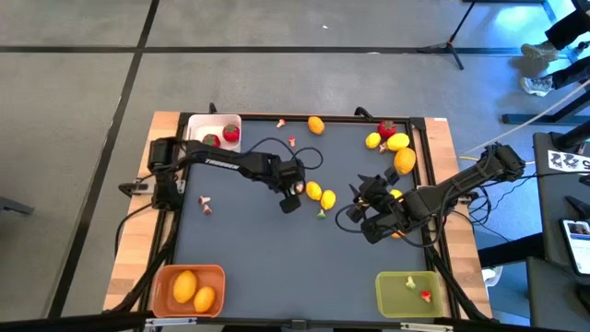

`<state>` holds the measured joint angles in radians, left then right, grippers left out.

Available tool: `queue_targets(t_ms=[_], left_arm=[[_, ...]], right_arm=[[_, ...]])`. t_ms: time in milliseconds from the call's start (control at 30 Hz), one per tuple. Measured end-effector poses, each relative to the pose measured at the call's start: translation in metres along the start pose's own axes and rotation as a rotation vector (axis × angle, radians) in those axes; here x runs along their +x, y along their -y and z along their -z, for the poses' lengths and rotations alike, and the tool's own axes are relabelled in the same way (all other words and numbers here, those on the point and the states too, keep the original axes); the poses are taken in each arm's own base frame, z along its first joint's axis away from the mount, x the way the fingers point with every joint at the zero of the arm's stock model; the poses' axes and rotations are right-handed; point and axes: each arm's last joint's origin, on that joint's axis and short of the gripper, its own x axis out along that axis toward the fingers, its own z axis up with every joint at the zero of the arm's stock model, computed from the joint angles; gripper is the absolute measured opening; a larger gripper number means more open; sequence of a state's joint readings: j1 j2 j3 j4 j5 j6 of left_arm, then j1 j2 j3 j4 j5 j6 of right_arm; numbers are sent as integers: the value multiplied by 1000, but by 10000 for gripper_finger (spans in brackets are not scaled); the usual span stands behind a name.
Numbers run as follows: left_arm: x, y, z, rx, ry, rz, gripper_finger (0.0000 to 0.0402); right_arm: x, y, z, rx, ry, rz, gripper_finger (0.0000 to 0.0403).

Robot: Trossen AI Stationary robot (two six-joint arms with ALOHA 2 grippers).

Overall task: Sort produce into baskets
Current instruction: Put the green mushroom into the yellow bin

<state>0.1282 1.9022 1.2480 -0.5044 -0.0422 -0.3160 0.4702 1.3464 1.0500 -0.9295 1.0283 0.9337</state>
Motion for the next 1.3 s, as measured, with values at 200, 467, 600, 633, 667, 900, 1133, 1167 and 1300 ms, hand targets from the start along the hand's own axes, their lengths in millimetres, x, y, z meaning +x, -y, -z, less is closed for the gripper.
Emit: queue_targets(t_ms=[200,467,600,633,667,900,1133,1167,1300], left_arm=[[11,-7,1,-27,-26,-17,364],[24,-6,3,26,-46,-21,244],[31,-7,4,72,-57,-33,189],[33,-6,5,82,-59,-33,176],[33,-5,5,94,-56,-32,162],[34,-1,2,185,-18,-17,72],[8,3,-1,235,26,0,32],[2,5,-2,246,39,4,32],[-23,17,-2,293,97,30,43]], right_arm=[[0,-1,0,7,3,-3,175],[0,-1,-1,13,5,-6,175],[0,-1,-1,15,7,-6,175],[0,-1,-1,14,6,-6,175],[0,-1,-1,15,7,-7,175],[0,-1,-1,17,9,-7,175],[0,-1,-1,18,7,-8,175],[0,-1,-1,17,7,-8,175],[0,-1,-1,18,7,-9,175]])
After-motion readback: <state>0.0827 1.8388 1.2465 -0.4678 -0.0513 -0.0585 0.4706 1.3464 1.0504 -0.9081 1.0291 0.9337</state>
